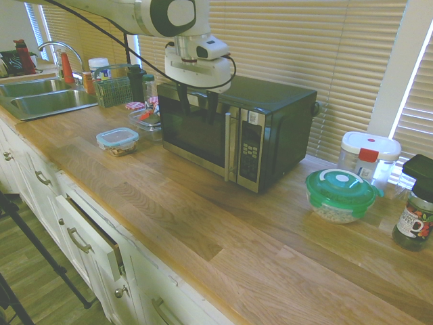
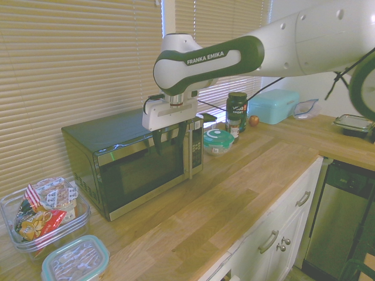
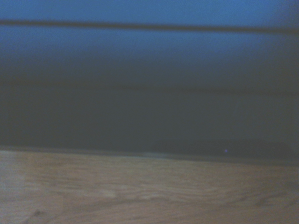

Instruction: Close the microwave

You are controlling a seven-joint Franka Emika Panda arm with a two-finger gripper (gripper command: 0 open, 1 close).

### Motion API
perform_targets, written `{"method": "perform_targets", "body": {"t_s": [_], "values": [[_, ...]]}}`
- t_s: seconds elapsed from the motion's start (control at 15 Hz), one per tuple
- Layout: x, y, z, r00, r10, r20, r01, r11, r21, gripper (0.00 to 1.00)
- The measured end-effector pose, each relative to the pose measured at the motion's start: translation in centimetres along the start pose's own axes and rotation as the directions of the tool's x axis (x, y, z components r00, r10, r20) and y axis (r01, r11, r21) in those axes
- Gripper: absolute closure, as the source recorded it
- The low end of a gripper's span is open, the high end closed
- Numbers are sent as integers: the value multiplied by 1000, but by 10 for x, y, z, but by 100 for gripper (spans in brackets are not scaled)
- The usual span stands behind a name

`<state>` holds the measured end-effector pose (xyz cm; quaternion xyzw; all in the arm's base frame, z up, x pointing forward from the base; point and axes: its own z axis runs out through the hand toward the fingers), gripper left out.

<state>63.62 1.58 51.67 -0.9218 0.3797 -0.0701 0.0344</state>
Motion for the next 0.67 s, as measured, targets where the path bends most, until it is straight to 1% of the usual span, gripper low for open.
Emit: {"method": "perform_targets", "body": {"t_s": [0.4, 0.67], "values": [[-51, 51, 35, 1000, -12, -8, 12, 1000, -1, 0], [-96, 91, 49, 998, -58, -28, 59, 998, 22, 0]]}}
